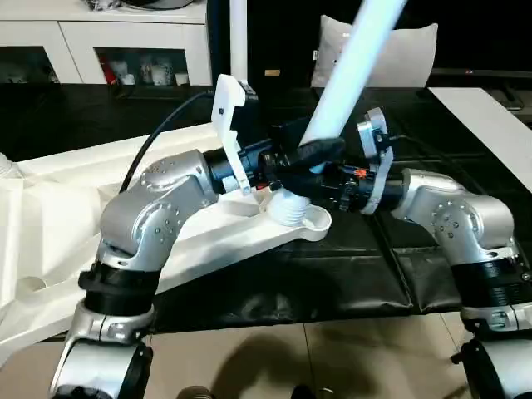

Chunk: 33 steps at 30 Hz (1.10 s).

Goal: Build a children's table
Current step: Insert table leg to table base

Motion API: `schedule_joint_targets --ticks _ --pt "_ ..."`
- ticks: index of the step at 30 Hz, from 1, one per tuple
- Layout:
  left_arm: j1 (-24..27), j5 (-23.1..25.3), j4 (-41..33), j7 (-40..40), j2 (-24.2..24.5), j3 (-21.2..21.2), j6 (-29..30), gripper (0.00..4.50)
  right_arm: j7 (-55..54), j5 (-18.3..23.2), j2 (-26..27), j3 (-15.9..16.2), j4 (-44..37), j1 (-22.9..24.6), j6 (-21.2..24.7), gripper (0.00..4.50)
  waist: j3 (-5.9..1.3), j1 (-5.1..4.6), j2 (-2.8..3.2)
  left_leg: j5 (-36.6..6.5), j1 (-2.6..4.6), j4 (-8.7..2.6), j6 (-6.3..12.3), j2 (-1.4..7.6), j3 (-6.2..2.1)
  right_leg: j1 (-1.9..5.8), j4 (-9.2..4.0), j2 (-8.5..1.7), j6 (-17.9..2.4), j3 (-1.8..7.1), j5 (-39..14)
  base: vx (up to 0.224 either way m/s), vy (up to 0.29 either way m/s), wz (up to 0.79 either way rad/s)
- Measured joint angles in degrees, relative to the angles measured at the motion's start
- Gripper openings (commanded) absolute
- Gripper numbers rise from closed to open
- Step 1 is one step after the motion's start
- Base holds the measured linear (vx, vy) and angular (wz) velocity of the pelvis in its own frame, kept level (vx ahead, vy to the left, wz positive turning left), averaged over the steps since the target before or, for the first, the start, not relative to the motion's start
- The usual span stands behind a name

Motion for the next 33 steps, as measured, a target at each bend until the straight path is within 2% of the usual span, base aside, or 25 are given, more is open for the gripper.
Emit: schedule_joint_targets --ticks 3,13,16,19,22,27,33 --pt "1.2 -1.3 -0.8 -0.3 -0.2 0.1 0.5 3.50 0.1 0.0 0.3 0.6 -0.2 0.3 -0.2 1.95 0.00 -0.09 0.00 0.0 0.00 0.00 0.00 0.00 0.00 0.00 0.00 0.00 0.0 0.01 0.0 0.000 0.000 0.00" --pt "1.6 -1.3 -0.9 0.9 -1.9 0.7 0.5 3.50 -0.9 -1.3 0.8 0.4 -0.6 1.1 -2.7 1.94 -0.02 -0.39 -0.06 0.0 0.00 0.00 0.00 -0.02 0.01 0.01 0.00 0.00 0.0 0.02 0.0 0.000 0.000 0.00" --pt "1.5 -1.3 0.1 3.1 -4.0 2.4 -0.1 3.50 -5.5 -1.3 3.2 -0.9 -0.6 1.3 -2.7 1.94 -0.03 -0.58 -0.08 0.0 0.00 0.00 -0.01 -0.02 0.01 0.00 0.00 0.00 0.0 -0.01 0.0 0.000 0.000 0.00" --pt "1.4 -3.2 -0.2 3.7 -3.7 3.9 -0.2 3.50 -12.3 -2.2 4.4 -3.8 0.4 2.4 -2.3 1.93 -0.03 -0.52 -0.07 0.0 0.02 0.00 -0.01 -0.02 0.01 0.00 0.00 0.00 0.0 0.00 0.0 0.000 0.000 0.00" --pt "1.5 -3.4 -0.7 3.9 -2.8 4.3 -0.5 3.50 -15.6 -3.1 4.7 -4.5 0.5 3.9 -2.1 1.91 -0.04 -0.50 -0.05 0.0 0.00 0.00 -0.01 -0.01 0.01 0.00 0.00 0.00 0.0 0.02 0.0 0.000 0.000 0.00" --pt "2.9 2.7 0.9 5.8 2.3 5.1 -1.5 3.50 -21.9 -6.5 4.9 -4.5 -2.0 8.5 -1.0 1.91 -0.04 -0.79 -0.05 0.0 0.09 -0.04 -0.02 -0.04 0.03 0.02 0.04 0.03 0.0 0.02 0.0 0.000 0.000 0.00" --pt "5.7 12.1 6.8 10.1 6.5 0.1 -3.0 3.50 -28.9 -9.7 6.8 -4.8 -2.8 9.0 -3.5 1.91 -0.05 -1.00 -0.05 0.0 0.14 -0.03 -0.04 -0.07 0.08 0.06 0.00 0.03 0.0 0.02 0.0 0.000 0.000 0.00"
